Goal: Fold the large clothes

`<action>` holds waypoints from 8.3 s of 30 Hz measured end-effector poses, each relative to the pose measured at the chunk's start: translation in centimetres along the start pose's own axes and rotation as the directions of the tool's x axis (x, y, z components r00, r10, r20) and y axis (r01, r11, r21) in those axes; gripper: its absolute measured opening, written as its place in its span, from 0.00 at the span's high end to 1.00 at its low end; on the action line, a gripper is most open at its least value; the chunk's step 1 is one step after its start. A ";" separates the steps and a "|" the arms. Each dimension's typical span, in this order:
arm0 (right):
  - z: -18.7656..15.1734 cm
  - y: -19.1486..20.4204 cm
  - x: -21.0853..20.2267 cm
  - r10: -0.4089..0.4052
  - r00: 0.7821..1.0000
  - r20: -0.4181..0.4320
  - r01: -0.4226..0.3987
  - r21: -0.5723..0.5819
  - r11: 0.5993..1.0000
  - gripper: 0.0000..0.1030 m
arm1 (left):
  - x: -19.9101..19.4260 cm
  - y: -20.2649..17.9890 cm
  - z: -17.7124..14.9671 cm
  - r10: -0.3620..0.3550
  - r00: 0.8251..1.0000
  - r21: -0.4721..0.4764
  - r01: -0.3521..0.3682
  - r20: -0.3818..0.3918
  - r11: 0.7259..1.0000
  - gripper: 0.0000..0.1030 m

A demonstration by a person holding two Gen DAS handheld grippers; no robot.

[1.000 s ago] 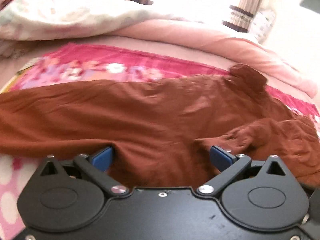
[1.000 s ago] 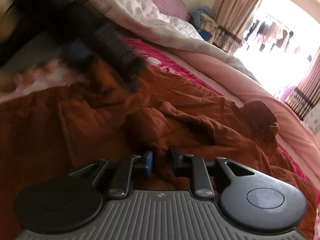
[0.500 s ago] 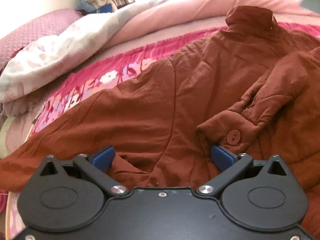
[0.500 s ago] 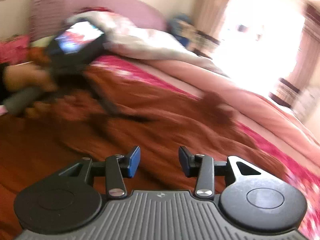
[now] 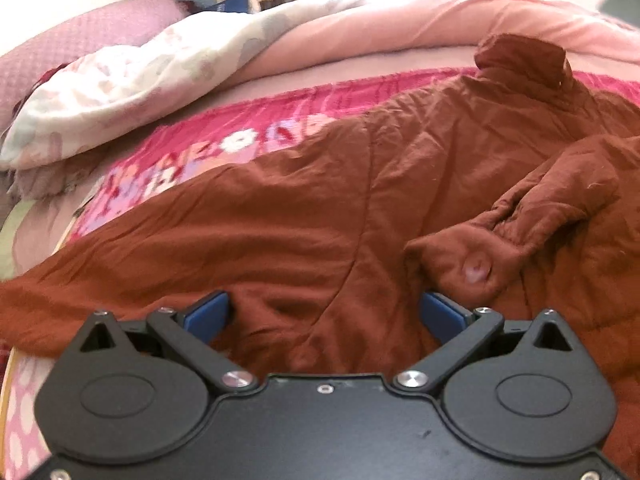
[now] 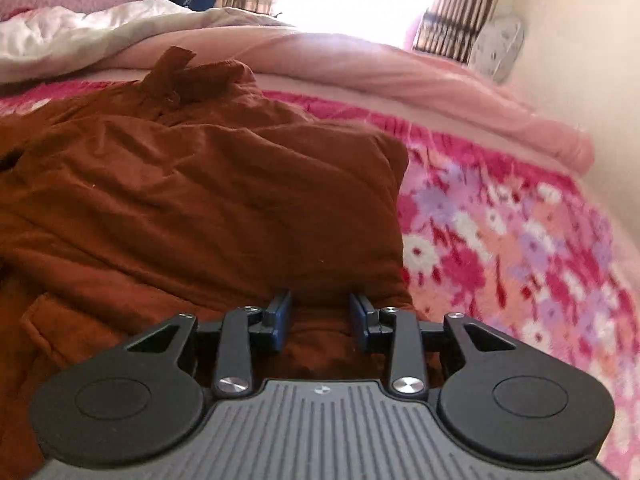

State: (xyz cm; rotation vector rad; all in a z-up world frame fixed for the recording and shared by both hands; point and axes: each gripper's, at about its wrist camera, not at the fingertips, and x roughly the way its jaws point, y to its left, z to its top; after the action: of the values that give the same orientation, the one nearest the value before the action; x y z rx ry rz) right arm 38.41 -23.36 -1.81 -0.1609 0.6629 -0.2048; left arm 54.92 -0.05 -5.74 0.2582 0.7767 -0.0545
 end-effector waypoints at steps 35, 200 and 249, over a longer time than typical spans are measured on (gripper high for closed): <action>-0.4 2.1 -2.5 0.228 0.972 0.061 -0.233 0.082 0.969 0.57 | 4.3 32.9 -3.8 0.081 0.996 -0.766 -0.081 -0.038 0.637 0.00; 2.4 -4.1 -4.7 0.398 0.892 0.213 -0.439 0.202 0.876 0.48 | -3.7 9.6 0.4 -0.269 0.958 -0.139 0.281 0.097 0.950 0.34; -1.4 -1.8 -7.8 0.308 0.949 0.061 -0.308 -0.002 0.951 0.69 | -6.4 6.1 -5.2 -0.284 0.959 -0.031 0.284 -0.003 0.958 0.21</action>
State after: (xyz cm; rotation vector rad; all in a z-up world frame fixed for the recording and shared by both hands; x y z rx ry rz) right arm 31.28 -23.33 2.17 -0.0538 0.6181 0.0985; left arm 47.63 6.80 -3.50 0.1164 0.8171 -0.3132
